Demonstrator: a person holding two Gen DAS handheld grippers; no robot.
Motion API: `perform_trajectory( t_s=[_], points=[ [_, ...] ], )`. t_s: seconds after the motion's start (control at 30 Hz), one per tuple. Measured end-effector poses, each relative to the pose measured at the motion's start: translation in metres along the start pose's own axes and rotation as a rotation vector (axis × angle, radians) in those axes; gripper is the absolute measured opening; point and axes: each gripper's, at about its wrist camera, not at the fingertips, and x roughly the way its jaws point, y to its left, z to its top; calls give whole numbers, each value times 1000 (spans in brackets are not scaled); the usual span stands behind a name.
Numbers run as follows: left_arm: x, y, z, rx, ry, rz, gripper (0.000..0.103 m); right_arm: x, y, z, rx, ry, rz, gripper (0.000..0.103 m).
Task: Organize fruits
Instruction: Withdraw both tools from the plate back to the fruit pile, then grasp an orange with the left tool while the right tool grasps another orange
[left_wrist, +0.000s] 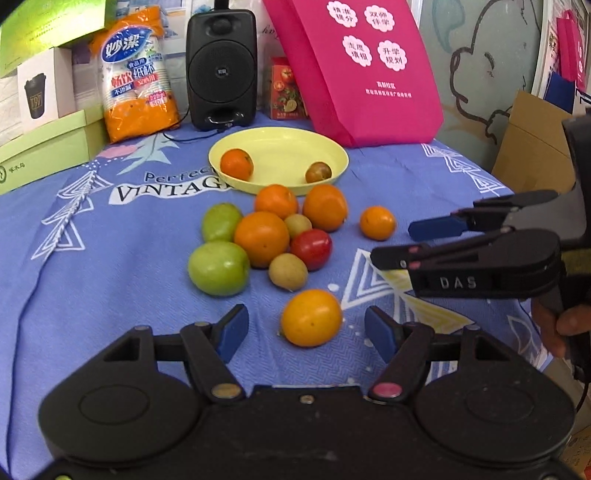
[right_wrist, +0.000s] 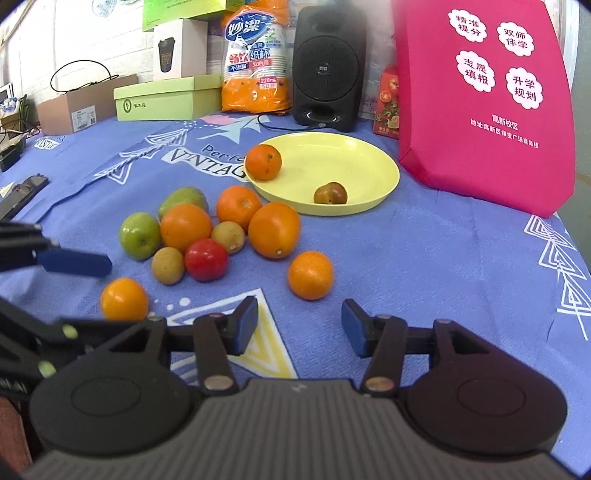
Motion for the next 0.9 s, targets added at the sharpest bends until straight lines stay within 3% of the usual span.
perform_trajectory(
  t_s=[0.2, 0.3, 0.33, 0.43, 0.57, 0.77, 0.9],
  points=[
    [6, -4, 0, 7, -6, 3, 63, 8, -1, 7, -12, 1, 13, 50],
    [7, -1, 2, 5, -4, -7, 50, 15, -2, 10, -9, 4, 18, 50],
    [7, 0, 3, 0, -6, -24, 41, 16, -2, 10, -8, 4, 19, 50],
    [7, 3, 4, -18, -3, -42, 37, 22, -4, 13, -2, 5, 21, 49],
    [8, 3, 5, -15, 0, -40, 35, 30, -6, 17, 10, 10, 29, 49],
    [6, 3, 4, -17, -1, -40, 34, 30, -1, 18, -8, 9, 41, 31],
    [5, 2, 5, -16, -1, -38, 34, 25, 0, 16, -3, 5, 38, 30]
  ],
)
